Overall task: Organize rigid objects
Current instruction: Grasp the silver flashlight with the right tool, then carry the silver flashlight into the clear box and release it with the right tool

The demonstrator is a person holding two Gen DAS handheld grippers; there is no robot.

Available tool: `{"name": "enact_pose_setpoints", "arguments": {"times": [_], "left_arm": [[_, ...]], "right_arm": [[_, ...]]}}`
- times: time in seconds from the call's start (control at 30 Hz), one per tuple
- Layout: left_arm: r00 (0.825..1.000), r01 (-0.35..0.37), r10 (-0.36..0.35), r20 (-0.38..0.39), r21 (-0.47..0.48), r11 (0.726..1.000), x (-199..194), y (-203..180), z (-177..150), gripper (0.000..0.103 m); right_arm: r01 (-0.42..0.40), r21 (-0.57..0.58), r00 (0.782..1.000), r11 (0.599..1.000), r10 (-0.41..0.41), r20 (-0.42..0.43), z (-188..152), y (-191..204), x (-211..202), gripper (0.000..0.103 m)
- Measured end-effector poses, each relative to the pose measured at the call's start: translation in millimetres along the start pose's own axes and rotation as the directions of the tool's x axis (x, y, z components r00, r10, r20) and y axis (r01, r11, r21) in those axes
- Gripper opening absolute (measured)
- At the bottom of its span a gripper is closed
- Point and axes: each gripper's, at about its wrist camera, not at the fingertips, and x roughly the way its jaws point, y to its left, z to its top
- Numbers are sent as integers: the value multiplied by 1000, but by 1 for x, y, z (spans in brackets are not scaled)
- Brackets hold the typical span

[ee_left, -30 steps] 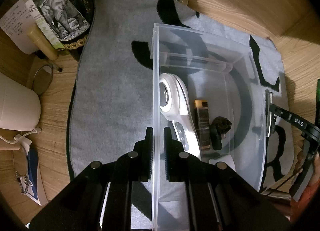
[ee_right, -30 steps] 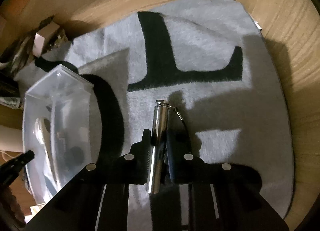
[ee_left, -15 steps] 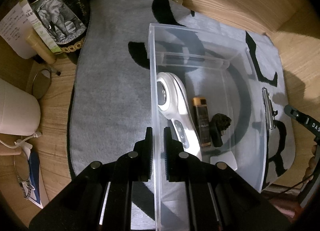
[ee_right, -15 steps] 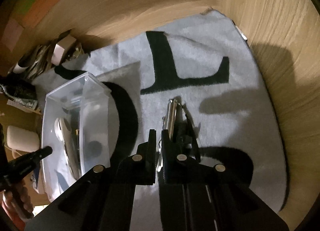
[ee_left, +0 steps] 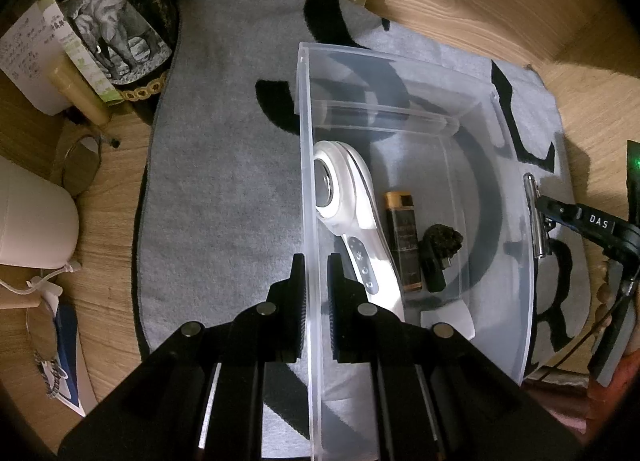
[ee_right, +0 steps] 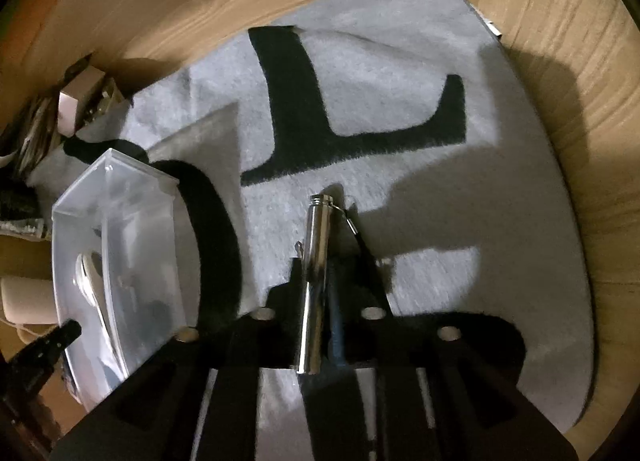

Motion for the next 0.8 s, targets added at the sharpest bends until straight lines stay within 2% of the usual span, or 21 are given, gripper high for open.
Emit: {"name": "enact_pose_setpoints", "arguments": {"times": [0.03,0.23,0.27,0.37,0.47,0.6,0.8], "left_arm": [[1000,-1,1,-1,-3,1000,0,0,0,7],[1000,0,0,-4,-16,1000,2,0,1,7],[1000,-1,1,-5,-17,1000,2,0,1,7],[1000,-3,3,-5,-20,1000,2,0,1,7],[1000,-4,4,-4,-22,1000,3,0,1,7],[1000,-8,8,-5,-17,1000,3,-1,1,7],[1000,-9,9,-4,-7,1000,3,-1,1,7]], "right_arm": [[2,-6,1000,1000,-2,-1,0,1,1,28],[24,-69,1000,997,-23,12,5,11,11,28],[25,-75,1000,997,-24,13,6,13,14,27],[48,-80,999,996,-49,-13,9,12,26,15],[34,-73,999,997,-33,14,7,11,24,14],[19,-56,999,998,-17,40,-1,8,12,14],[-4,-37,994,999,8,110,-14,4,-26,14]]}}
